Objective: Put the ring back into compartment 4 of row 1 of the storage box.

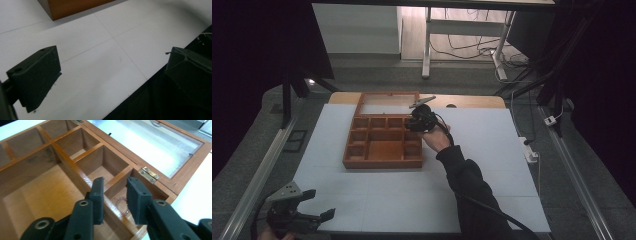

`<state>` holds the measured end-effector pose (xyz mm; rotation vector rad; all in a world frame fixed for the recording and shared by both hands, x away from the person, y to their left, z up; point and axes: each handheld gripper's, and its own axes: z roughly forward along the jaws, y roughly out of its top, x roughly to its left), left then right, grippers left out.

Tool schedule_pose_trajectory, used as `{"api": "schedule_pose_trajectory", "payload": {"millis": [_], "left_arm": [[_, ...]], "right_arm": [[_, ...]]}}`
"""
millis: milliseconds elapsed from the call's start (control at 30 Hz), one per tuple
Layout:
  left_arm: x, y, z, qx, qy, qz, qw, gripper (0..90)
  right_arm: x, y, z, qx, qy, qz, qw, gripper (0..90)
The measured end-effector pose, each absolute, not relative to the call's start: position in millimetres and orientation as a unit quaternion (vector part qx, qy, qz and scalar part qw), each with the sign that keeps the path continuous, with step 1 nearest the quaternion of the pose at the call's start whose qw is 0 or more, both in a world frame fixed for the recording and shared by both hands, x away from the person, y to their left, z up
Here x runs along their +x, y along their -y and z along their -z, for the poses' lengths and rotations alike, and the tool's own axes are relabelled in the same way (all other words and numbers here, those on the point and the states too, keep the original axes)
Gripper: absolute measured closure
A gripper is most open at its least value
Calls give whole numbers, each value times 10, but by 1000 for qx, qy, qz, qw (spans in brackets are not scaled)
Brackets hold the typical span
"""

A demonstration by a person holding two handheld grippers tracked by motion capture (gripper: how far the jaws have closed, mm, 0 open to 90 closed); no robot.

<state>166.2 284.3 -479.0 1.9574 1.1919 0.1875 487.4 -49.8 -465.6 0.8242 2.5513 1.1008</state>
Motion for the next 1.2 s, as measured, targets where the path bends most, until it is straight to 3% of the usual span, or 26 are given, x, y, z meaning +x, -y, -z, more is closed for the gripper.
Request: {"api": "schedule_pose_trajectory", "payload": {"millis": [700,800,1200], "left_arm": [[1671,-2851,4794,775,-468,-66,420,0],[1671,-2846,4793,777,-464,-65,421,0],[1673,-2845,4793,773,-447,-44,448,0]], "right_arm": [[4514,597,4633,265,-877,-394,80,372],[4455,616,4635,267,-876,-394,76,297],[4319,692,4603,261,-878,-391,86,136]]}}
